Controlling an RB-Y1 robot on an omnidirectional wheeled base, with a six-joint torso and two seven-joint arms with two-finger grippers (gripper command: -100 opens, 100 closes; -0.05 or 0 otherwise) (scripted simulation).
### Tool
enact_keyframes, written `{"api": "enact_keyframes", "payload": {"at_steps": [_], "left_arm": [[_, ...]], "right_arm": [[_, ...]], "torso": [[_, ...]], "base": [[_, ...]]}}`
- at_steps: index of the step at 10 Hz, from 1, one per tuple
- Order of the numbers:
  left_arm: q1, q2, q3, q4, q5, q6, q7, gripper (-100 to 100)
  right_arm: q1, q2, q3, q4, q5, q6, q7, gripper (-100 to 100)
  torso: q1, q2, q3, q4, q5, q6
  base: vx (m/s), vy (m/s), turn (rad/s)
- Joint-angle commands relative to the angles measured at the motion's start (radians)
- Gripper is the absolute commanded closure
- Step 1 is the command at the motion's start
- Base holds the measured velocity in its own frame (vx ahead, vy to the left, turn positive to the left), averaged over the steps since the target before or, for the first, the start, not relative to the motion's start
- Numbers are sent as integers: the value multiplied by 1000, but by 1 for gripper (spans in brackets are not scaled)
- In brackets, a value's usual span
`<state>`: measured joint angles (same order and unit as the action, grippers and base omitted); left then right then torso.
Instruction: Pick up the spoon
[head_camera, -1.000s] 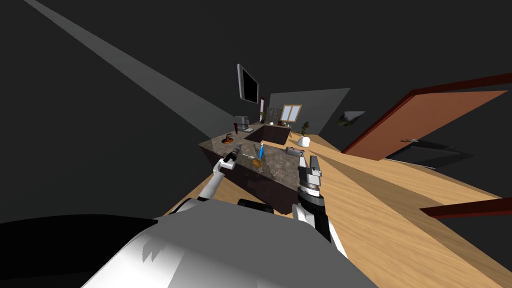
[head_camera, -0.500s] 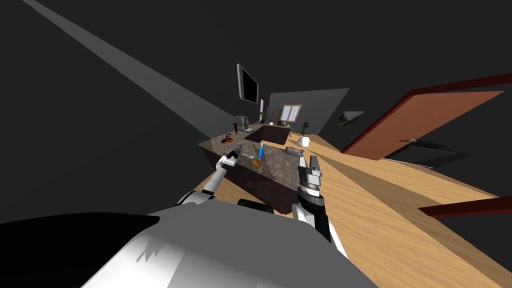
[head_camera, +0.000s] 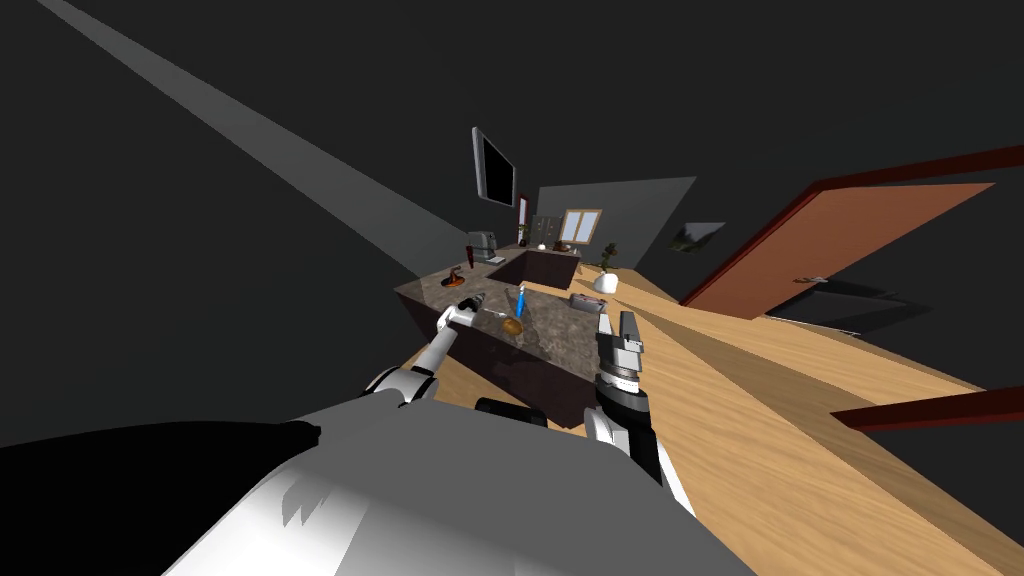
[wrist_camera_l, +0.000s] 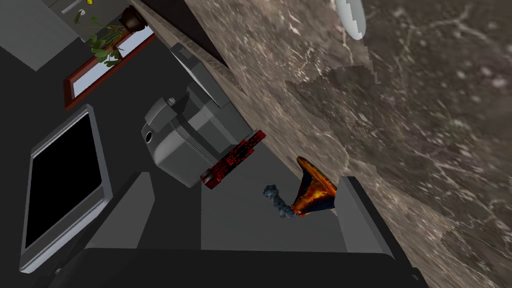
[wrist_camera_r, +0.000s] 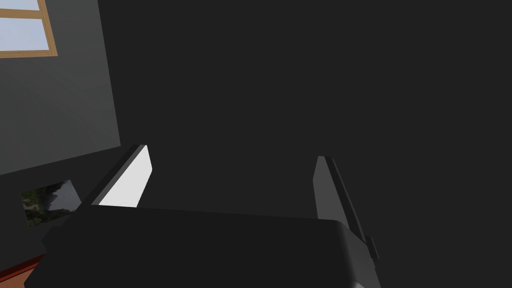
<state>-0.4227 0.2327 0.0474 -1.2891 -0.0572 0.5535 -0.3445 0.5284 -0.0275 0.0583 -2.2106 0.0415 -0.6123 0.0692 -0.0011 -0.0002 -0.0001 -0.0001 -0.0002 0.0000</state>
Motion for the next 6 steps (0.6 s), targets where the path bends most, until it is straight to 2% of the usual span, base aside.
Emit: {"api": "enact_keyframes", "payload": {"at_steps": [1, 2, 3, 4, 5, 6], "left_arm": [[-26, 5, 1, 32, -1, 50, -4, -100], [-66, 11, 3, 66, -9, 82, -10, -100], [-74, 11, 3, 89, -9, 112, -10, -100], [-111, 16, 5, 122, -17, 138, -15, -100], [-121, 16, 5, 146, -17, 165, -15, -100], [-163, 22, 8, 181, -25, 194, -20, -100]], "right_arm": [[0, 0, 0, 0, 0, 0, 0, 0], [0, 0, 0, 0, 0, 0, 0, 0], [0, 0, 0, 0, 0, 0, 0, 0], [0, 0, 0, 0, 0, 0, 0, 0], [0, 0, 0, 0, 0, 0, 0, 0], [0, 0, 0, 0, 0, 0, 0, 0]], "torso": [[0, 0, 0, 0, 0, 0], [0, 0, 0, 0, 0, 0], [-1, 0, 0, 0, 0, 0], [0, 0, 0, 0, 0, 0], [-1, 0, 0, 0, 0, 0], [-1, 0, 0, 0, 0, 0]], "base": [[6, -13, -20], [7, -20, -41], [6, -17, -19], [5, -23, -43], [5, -20, -25], [7, -24, -40]]}}
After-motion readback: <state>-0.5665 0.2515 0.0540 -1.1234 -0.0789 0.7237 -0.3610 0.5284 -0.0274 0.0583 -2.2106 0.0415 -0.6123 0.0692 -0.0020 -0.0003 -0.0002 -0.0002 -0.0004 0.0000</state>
